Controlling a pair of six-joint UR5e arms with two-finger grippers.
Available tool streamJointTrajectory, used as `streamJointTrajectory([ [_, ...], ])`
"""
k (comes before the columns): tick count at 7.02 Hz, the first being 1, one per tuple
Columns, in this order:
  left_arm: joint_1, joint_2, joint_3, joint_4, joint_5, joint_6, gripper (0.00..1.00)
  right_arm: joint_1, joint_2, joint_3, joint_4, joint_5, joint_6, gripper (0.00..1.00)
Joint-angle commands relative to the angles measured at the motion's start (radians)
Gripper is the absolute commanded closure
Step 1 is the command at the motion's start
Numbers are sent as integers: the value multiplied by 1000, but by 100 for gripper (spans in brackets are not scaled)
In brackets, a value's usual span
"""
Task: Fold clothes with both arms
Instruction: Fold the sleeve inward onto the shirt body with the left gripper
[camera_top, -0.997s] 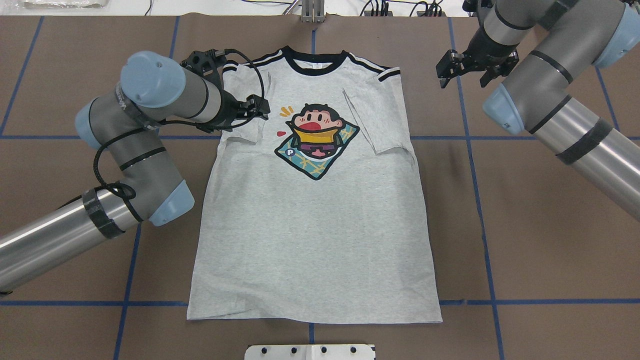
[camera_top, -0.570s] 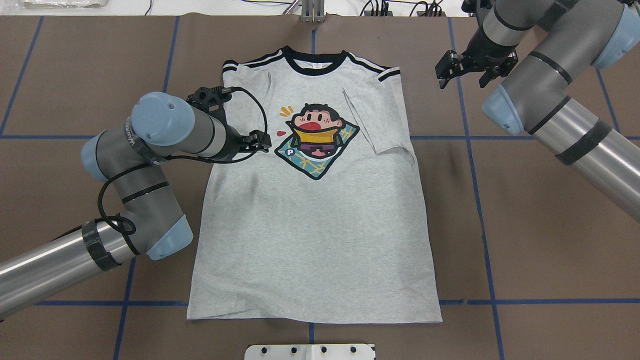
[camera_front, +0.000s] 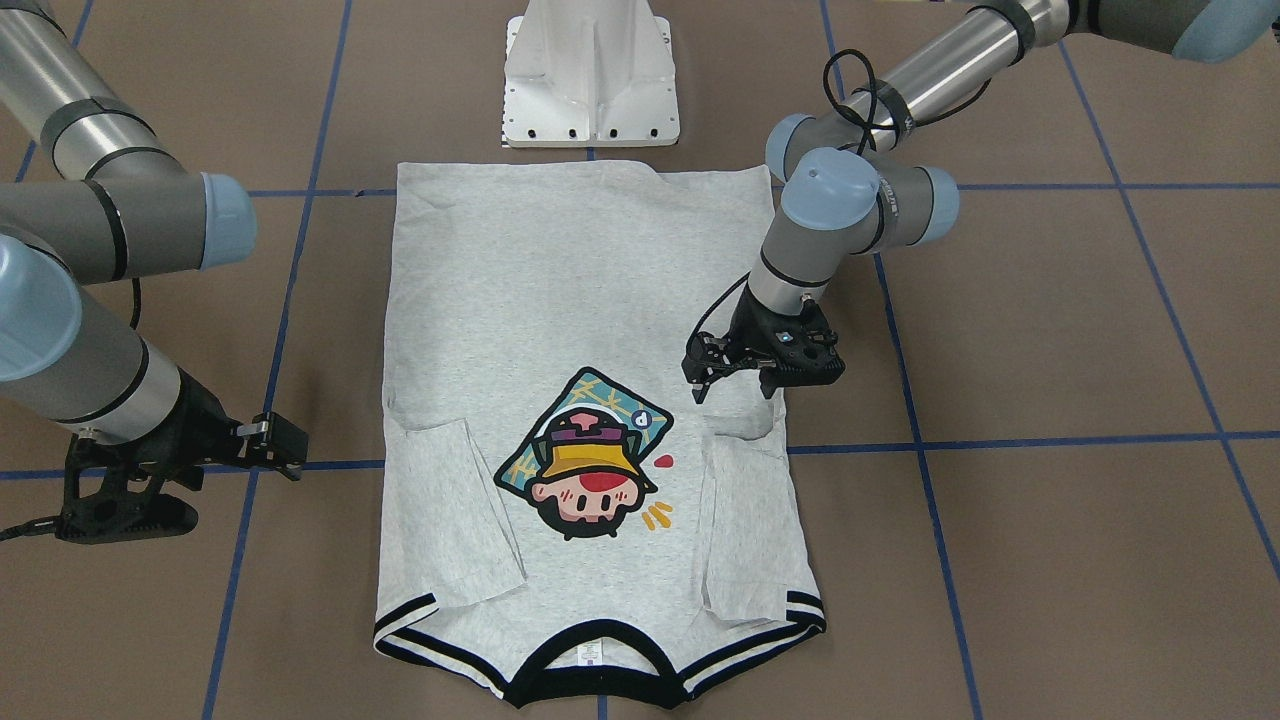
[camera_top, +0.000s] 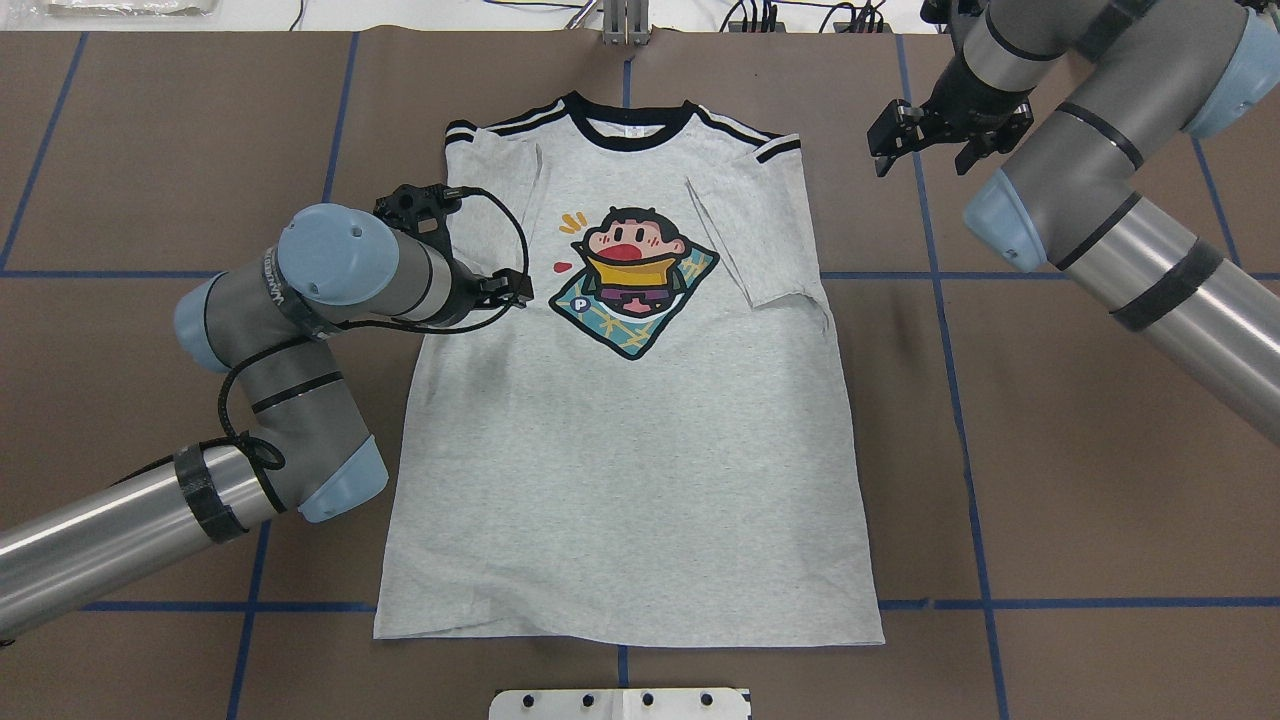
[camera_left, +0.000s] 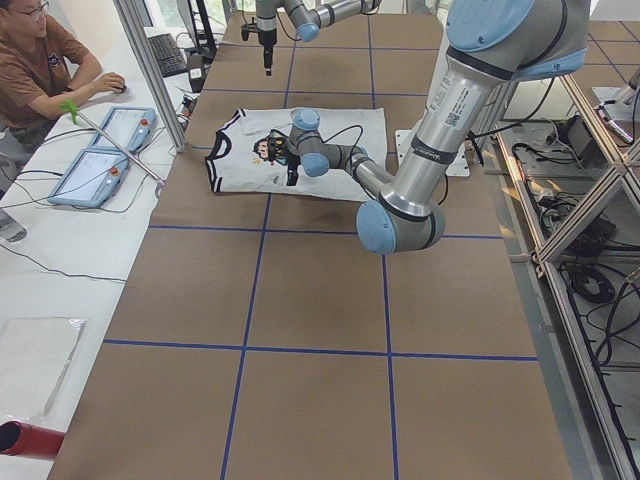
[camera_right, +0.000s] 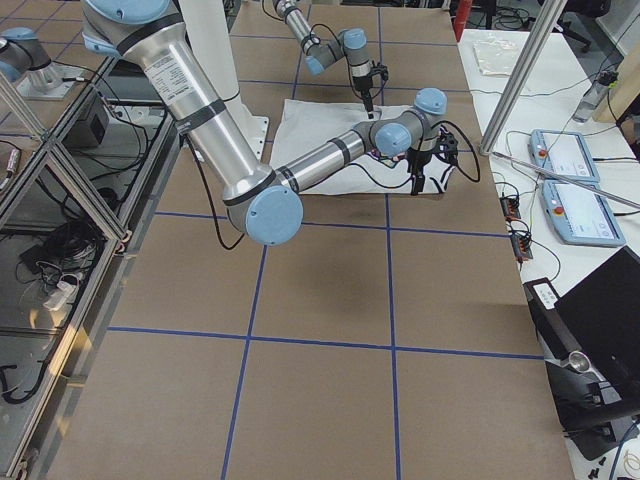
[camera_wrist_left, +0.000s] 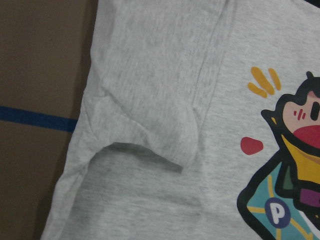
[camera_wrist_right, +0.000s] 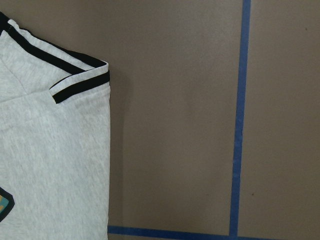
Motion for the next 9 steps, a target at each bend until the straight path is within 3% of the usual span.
streamJointTrajectory([
  [1,-32,0,29,-23,2,21,1,1,0,5,0,1,0,0],
  [3,-45,-2,100,-107,2,21,1,1,-2,7,0,1,0,0],
  [9,-82,-11,80,-102,-8,67,1,1,0,7,0,1,2,0],
])
